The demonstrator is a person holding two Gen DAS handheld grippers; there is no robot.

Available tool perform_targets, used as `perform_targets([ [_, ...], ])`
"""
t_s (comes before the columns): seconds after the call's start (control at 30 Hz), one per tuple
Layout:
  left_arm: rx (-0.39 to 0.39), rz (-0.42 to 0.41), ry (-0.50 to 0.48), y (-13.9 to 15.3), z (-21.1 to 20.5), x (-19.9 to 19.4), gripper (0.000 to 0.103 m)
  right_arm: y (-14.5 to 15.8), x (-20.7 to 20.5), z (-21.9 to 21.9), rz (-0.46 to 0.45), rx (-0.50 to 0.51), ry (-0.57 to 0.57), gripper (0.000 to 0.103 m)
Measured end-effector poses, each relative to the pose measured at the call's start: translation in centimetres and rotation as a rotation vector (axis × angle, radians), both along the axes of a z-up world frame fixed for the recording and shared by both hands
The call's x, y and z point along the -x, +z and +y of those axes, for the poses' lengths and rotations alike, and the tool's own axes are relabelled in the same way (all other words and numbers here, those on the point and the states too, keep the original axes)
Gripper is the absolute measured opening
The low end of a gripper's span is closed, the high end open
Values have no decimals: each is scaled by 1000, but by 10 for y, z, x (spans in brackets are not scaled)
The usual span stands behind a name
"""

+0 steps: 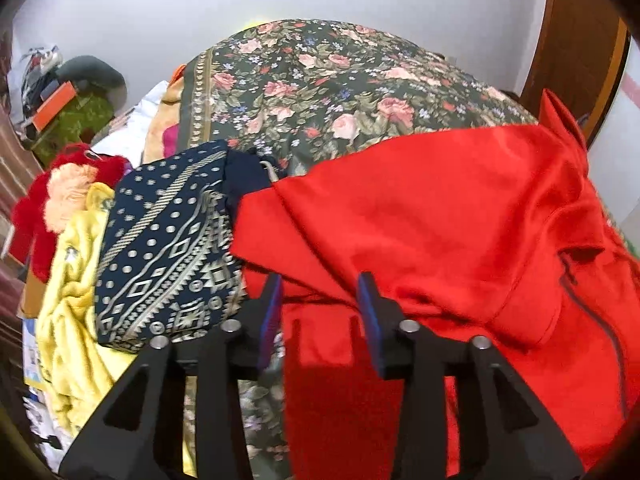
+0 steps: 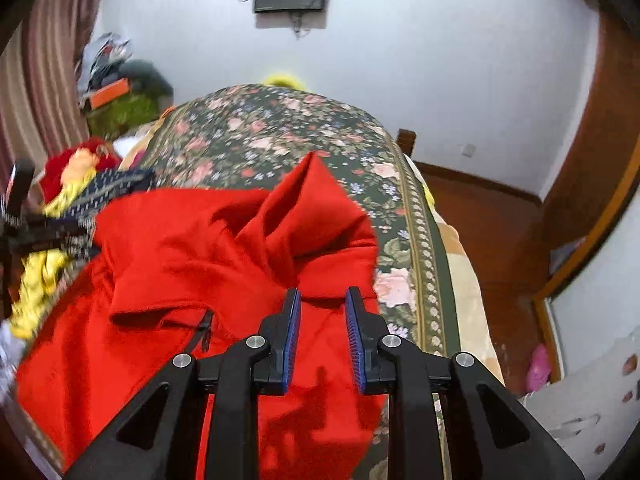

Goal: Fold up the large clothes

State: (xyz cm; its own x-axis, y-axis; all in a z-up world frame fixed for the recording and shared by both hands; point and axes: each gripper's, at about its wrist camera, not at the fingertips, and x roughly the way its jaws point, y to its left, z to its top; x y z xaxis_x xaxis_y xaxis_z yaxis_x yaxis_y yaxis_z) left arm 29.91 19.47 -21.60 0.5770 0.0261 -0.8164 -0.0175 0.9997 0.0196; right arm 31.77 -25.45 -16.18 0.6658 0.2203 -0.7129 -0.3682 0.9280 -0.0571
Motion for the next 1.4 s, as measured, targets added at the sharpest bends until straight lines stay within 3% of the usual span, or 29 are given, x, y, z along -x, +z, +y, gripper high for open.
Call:
perform_targets([
  [0.2,26,29,-13,-13,-18,-24,53,6,-50,2,62,-132,1,19],
  [0.3,41,75,-9,-30,-23,-39,59,-1,-77,20,83,-140,2,19],
  [0.47,78,165,31,-67,-22,-58,60,-27,-127,54,129,-68,-1,19],
  [0.67,55,133,31,-74,-25,-54,70,-68,-167,63,160,88,-86,19],
  [0.77,65,134,42,-78,-22,-55,74,-88,-175,54,212,120,-112,20],
  [0.8,67,134,45,-78,-21,-55,75,-94,-177,49,223,123,-114,22],
  [0.83,67,134,52,-79,-20,-55,77,-99,-177,44,219,133,-124,40],
  [0.87,68,135,57,-78,-19,-55,78,-102,-176,37,190,167,-162,78],
  [0.9,69,135,61,-78,-18,-55,78,-103,-175,30,155,198,-200,94],
  [0.93,66,136,66,-78,-18,-54,78,-104,-174,22,125,205,-215,99],
  [1.1,-26,132,133,-74,-9,-52,78,-111,-174,-33,214,38,-259,99],
  [1.13,-46,129,153,-73,-3,-51,78,-108,-171,-40,193,45,-284,99],
  [1.2,-2,143,182,-75,14,-50,78,-107,-164,-55,165,81,-337,99],
  [1.27,28,162,210,-74,24,-50,78,-107,-157,-65,184,54,-340,98],
  [1.4,-85,152,211,-69,22,-50,78,-91,-132,-67,114,92,-323,96],
])
